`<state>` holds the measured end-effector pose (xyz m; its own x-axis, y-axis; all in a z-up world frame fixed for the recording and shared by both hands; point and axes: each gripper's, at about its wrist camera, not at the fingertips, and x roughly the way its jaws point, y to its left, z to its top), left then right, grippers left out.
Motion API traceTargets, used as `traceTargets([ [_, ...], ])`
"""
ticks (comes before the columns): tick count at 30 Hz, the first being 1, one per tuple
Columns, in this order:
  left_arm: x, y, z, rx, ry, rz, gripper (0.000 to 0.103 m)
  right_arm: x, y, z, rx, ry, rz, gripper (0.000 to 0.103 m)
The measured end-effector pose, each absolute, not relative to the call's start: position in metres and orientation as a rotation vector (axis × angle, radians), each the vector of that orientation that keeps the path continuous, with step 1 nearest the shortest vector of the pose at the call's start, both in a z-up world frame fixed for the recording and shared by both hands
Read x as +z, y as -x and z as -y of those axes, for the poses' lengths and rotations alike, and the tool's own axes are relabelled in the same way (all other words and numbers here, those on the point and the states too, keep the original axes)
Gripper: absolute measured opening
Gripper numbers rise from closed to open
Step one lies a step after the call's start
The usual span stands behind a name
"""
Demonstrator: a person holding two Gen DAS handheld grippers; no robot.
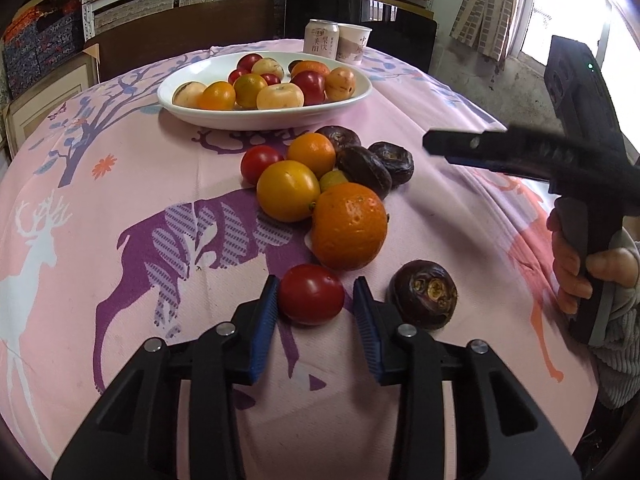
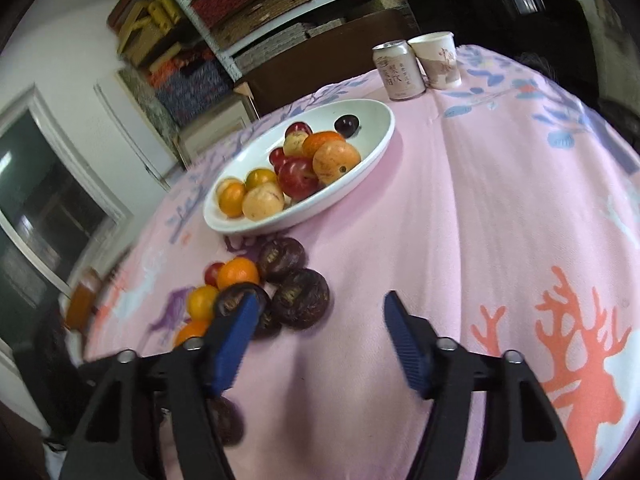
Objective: Organize fruits
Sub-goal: 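Close the left tool around a red tomato while the right grasps a dark purple plum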
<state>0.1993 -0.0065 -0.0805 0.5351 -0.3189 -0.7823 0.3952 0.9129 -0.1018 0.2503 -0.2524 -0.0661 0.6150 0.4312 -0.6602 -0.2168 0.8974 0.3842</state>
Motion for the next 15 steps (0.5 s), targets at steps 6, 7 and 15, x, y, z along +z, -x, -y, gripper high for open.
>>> traceTargets([
  [6,-0.081,-0.198,0.008,-0.426,-0.102,-0.911,0.041,-0.064,-0.235,0.208,0.331,0.061,-0.772,0.056],
  [7,-0.081,-0.198,0.01,-0.428,-0.107,-0.911,0.042,-0.065,-0.236,0.206,0.331,0.073,-0.779,0.056],
  [15,-0.081,-0.196,0.016,-0.446,-0.129,-0.909,0.052,-0.072,-0.258,0.186,0.35,0.119,-0.828,0.043],
])
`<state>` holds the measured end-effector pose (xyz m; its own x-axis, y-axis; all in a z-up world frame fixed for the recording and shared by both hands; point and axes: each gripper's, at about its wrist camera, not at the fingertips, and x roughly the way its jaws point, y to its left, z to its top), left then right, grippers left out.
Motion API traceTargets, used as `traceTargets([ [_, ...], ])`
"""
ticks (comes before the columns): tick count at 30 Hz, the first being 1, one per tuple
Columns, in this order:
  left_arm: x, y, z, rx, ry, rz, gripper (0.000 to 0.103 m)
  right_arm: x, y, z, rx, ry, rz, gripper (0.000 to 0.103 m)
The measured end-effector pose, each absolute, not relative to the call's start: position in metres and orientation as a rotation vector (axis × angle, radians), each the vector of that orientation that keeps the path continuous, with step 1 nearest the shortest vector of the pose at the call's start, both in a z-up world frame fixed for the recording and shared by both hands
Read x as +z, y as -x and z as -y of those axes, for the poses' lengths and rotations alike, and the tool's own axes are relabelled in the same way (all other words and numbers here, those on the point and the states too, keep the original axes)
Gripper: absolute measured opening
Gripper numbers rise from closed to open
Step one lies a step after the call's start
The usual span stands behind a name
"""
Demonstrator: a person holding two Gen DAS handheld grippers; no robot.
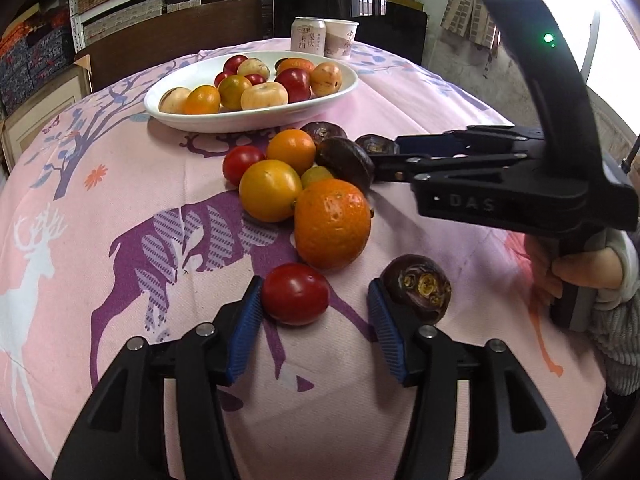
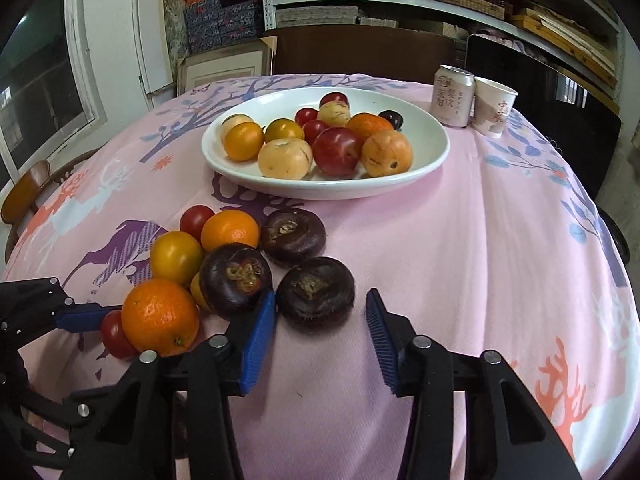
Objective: Organize fruits
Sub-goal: 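Close the left tool around a red tomato while the right grasps a dark purple plum, then carry the tomato and plum onto the white plate and open both tools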
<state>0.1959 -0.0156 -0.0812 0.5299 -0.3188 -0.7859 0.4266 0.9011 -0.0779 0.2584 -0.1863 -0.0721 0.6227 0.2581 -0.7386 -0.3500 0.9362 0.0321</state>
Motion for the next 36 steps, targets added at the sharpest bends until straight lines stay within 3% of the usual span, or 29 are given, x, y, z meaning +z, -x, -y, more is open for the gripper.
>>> traceTargets([
  [4,-0.08,-0.197,0.011,-0.458,-0.091,-0.909,0.052,-0.072,-0.259,0.186,0.355,0.112,-0.829,0.042],
  [10,-0.078,-0.201,-0.004,-0.44,-0.014,-0.912,0.036,-0.07,-0.253,0.196,0.361,0.062,-0.821,0.042],
  [26,-0.074,-0.194,0.001,-0.434,-0.051,-0.88,0.031,-0.072,-0.254,0.216,0.33,-0.038,-0.833,0.042],
  [36,-0.048,-0.211,-0.019,-0.382,0.009,-0.82,0.031,-0.05,-0.244,0.234,0.319,-0.127,-0.717,0.042],
])
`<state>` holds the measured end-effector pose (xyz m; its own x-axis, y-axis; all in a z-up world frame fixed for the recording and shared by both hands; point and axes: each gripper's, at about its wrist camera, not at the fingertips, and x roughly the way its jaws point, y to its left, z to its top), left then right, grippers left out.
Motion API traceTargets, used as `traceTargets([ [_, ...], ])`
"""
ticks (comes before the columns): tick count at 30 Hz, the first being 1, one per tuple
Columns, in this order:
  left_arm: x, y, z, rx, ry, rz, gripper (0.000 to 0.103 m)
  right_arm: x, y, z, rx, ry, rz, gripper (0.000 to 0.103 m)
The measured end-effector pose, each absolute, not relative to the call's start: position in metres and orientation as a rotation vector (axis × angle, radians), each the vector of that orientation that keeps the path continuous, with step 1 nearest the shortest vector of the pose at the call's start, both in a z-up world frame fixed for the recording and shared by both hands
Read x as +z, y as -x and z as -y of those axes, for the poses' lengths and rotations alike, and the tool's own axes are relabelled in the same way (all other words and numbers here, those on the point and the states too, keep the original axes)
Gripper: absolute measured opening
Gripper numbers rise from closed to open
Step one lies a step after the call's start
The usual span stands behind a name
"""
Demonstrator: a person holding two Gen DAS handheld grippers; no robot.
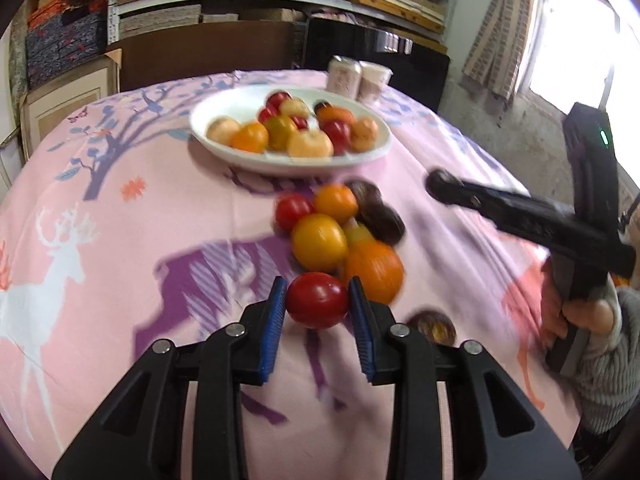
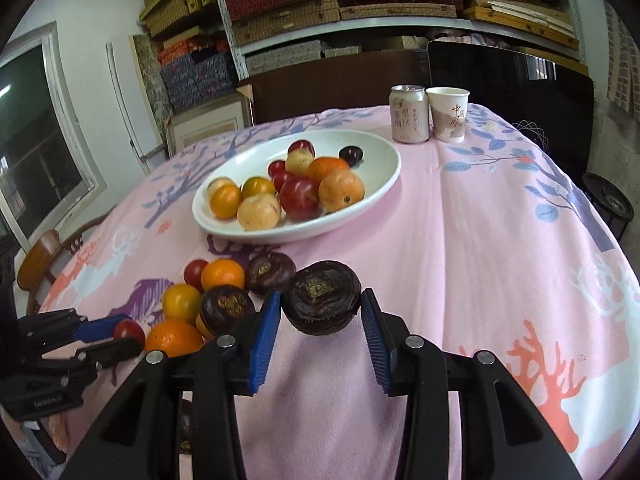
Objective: Organize fruits
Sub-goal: 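Carry the tomato and plum onto the white plate and open both tools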
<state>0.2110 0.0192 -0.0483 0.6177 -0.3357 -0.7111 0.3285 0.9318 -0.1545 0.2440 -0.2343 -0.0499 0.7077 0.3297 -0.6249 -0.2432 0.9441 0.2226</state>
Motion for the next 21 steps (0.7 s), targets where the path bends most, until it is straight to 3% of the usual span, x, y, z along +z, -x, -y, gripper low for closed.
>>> traceTargets([
  [10,0.009,-0.317,-0.03,-0.346,0.047,-0.736,0.031,-0.007,-0.308,0.24,0.362,-0.169,-0.726,0.042],
  [21,-0.026,-0.436,-0.025,-0.318,0.082,-0.77,0.031,-0.015,-0.414,0.227,0.362,-0.21,-0.746,0.042],
])
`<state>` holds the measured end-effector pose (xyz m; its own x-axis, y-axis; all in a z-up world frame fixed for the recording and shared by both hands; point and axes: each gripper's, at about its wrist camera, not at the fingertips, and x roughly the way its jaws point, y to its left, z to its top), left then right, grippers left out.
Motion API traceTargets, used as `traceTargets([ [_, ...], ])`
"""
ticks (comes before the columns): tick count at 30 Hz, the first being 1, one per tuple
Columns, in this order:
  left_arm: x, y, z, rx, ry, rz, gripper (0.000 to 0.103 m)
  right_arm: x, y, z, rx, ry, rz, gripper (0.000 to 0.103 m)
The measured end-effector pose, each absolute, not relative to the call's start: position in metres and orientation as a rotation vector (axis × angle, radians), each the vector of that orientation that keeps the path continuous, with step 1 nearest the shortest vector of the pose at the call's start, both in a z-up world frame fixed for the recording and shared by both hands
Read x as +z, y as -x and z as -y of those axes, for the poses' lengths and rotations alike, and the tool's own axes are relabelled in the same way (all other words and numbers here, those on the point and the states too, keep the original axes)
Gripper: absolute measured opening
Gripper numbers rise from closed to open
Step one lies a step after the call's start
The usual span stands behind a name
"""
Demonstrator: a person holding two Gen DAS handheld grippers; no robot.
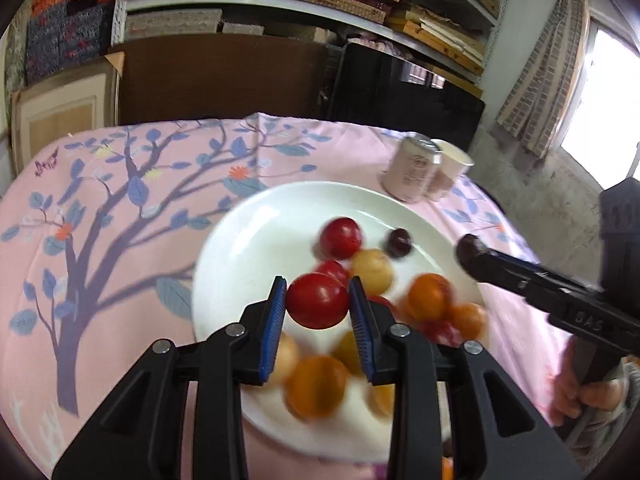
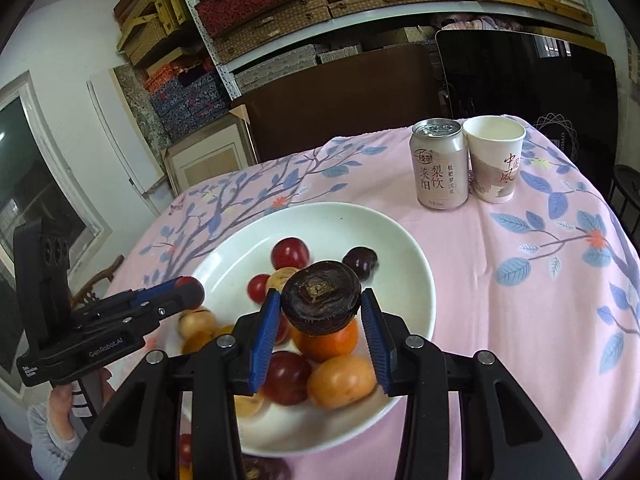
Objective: Organize fruits
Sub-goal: 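Carry the tomato and plum onto the white plate and open both tools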
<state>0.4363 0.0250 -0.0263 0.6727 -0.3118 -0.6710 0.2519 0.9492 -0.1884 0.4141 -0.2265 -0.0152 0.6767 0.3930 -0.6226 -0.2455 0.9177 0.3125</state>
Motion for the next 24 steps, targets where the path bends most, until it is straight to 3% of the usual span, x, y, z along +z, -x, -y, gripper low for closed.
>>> traceTargets([
  [6,-0.044,-0.455,-0.019,-0.284,0.025,-0.784,0.033,-0.032,-0.436,0.216,0.33,-0.135,-0.757,0.044],
  [7,-0.045,-0.456,-0.02,-0.294,0.041,-0.79,0.049,-0.034,-0.438,0.217,0.33,-0.141,-0.756,0.046],
  [8,-0.045,-0.456,-0.023,-0.297,0.061,-0.783,0.071,-0.036,-0.439,0.219,0.328,-0.155,-0.75,0.052],
  [9,-0.043,-0.455,-0.026,-0.285,0.077,-0.765,0.084,-0.035,-0.439,0.222,0.328,-0.169,-0.743,0.053],
  [12,-0.036,-0.449,-0.031,-0.279,0.093,-0.737,0.088,-0.031,-0.438,0.232,0.326,-0.206,-0.735,0.057],
  [13,-0.035,-0.447,-0.033,-0.27,0.1,-0.73,0.096,-0.029,-0.438,0.234,0.325,-0.217,-0.731,0.06],
  [15,-0.032,-0.441,-0.033,-0.247,0.089,-0.711,0.098,-0.024,-0.436,0.239,0.318,-0.255,-0.714,0.074],
  [18,-0.029,-0.43,-0.025,-0.184,0.015,-0.683,0.098,-0.018,-0.431,0.248,0.334,-0.344,-0.704,0.086],
  [24,-0.024,-0.381,-0.015,-0.146,-0.1,-0.677,0.098,-0.006,-0.379,0.257,0.368,-0.39,-0.698,0.099],
])
